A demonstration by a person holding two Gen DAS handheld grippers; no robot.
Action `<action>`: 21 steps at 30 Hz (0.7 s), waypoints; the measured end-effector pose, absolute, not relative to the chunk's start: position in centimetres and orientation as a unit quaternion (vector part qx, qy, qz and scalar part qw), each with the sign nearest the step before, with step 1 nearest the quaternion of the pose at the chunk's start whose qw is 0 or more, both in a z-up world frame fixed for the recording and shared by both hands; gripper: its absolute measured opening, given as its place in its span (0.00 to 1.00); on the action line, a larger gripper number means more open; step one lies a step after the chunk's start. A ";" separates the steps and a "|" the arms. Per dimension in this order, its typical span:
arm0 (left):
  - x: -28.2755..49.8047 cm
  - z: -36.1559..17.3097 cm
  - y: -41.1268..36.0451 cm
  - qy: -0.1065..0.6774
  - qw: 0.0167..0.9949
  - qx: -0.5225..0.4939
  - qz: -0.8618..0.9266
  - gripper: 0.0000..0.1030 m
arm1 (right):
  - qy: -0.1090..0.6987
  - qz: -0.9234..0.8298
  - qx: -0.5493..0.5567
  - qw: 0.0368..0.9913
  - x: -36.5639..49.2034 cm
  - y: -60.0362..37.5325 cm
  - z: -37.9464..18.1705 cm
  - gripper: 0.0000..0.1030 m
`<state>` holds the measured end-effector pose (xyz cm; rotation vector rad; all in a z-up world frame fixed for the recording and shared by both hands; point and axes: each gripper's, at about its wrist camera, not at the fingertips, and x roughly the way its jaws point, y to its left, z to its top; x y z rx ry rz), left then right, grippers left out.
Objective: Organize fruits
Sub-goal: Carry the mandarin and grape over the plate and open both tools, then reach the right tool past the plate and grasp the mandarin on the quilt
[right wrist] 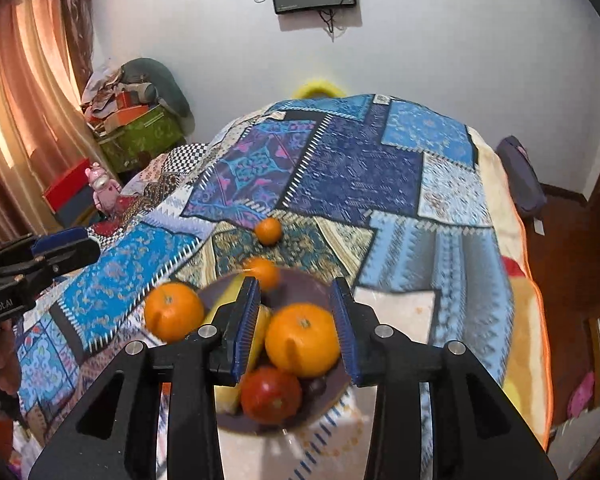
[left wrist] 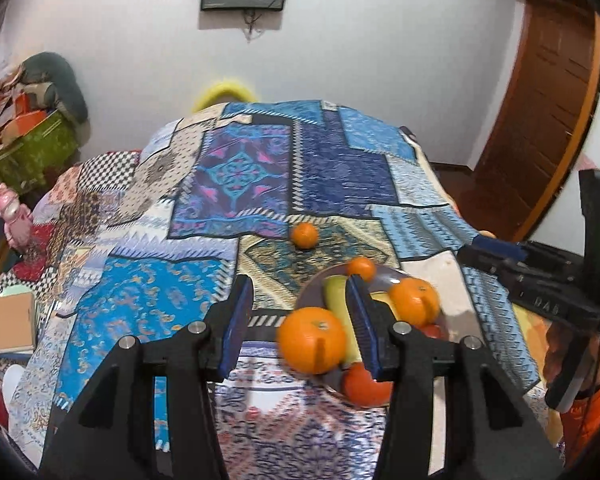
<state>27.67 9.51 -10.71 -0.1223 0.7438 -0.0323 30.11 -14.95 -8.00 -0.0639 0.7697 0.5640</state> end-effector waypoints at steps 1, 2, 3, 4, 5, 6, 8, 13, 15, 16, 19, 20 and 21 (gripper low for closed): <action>27.7 -11.0 10.0 0.365 0.929 -0.062 -0.013 0.46 | 0.372 0.273 -0.029 0.887 30.3 -14.7 -8.1 0.33; 27.7 -11.3 10.5 0.367 0.928 -0.064 -0.011 0.46 | 0.374 0.274 -0.027 0.886 30.7 -14.5 -8.2 0.33; 27.7 -11.7 10.9 0.369 0.927 -0.065 -0.009 0.46 | 0.376 0.274 -0.026 0.885 31.0 -14.2 -8.3 0.33; 27.7 -12.0 11.2 0.371 0.926 -0.066 -0.008 0.46 | 0.378 0.273 -0.026 0.884 31.4 -14.0 -8.5 0.33; 27.7 -12.4 11.5 0.373 0.925 -0.066 -0.007 0.46 | 0.380 0.272 -0.028 0.884 31.7 -13.8 -8.6 0.33; 27.7 -12.8 11.8 0.375 0.925 -0.066 -0.005 0.46 | 0.384 0.272 -0.032 0.882 32.2 -13.4 -8.8 0.33; 27.9 -13.3 12.2 0.378 0.924 -0.065 -0.003 0.46 | 0.390 0.271 -0.037 0.880 33.0 -12.6 -9.0 0.33; 28.8 -14.2 13.7 0.377 0.924 -0.063 0.012 0.49 | 0.402 0.283 -0.069 0.868 35.0 -9.0 -9.6 0.34; 29.2 -14.5 14.4 0.375 0.925 -0.065 0.017 0.54 | 0.413 0.295 -0.080 0.858 36.0 -7.0 -10.3 0.37; 29.4 -14.7 14.7 0.375 0.925 -0.065 0.018 0.55 | 0.419 0.297 -0.088 0.853 36.5 -6.1 -10.8 0.38; 30.1 -15.6 16.2 0.380 0.922 -0.063 0.027 0.57 | 0.439 0.300 -0.114 0.839 38.3 -3.4 -12.6 0.38; 30.4 -15.8 16.5 0.383 0.921 -0.064 0.029 0.58 | 0.446 0.301 -0.118 0.835 38.9 -2.8 -13.2 0.38; 30.6 -16.2 17.3 0.387 0.919 -0.067 0.031 0.58 | 0.454 0.299 -0.121 0.831 39.6 -2.1 -13.8 0.38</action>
